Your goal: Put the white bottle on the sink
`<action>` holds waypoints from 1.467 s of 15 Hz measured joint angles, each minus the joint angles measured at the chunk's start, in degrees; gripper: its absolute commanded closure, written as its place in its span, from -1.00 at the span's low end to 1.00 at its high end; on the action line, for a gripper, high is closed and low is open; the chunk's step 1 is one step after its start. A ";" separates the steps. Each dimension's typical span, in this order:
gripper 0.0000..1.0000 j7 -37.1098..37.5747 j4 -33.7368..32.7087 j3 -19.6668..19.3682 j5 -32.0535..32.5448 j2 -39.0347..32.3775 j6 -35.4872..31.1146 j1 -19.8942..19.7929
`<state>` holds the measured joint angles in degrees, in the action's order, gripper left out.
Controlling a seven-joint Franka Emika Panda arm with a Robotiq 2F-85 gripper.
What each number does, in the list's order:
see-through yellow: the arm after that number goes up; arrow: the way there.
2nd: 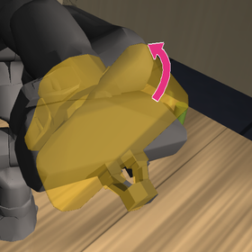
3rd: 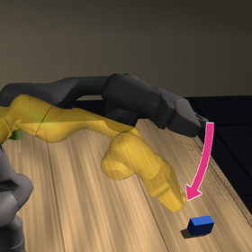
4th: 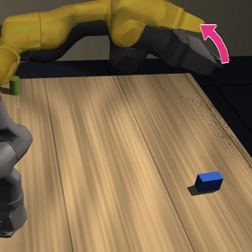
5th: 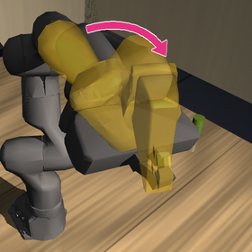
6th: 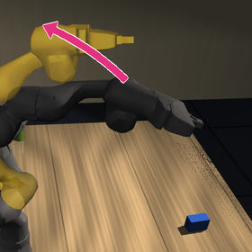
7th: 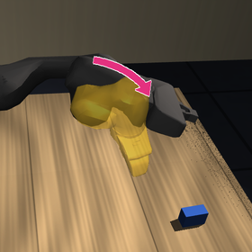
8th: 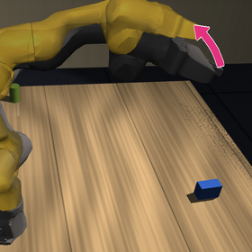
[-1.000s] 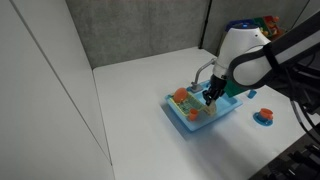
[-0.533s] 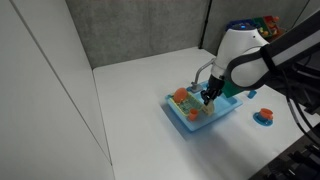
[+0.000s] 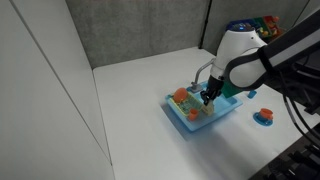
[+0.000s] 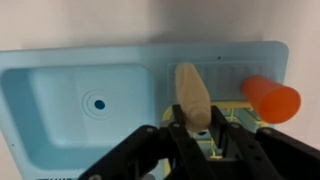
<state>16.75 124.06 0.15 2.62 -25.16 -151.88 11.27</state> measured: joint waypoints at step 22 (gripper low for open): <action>-1.00 0.04 -0.40 -1.30 0.19 4.51 0.57 0.00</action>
<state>16.78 123.66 -1.15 2.82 -20.65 -151.30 11.27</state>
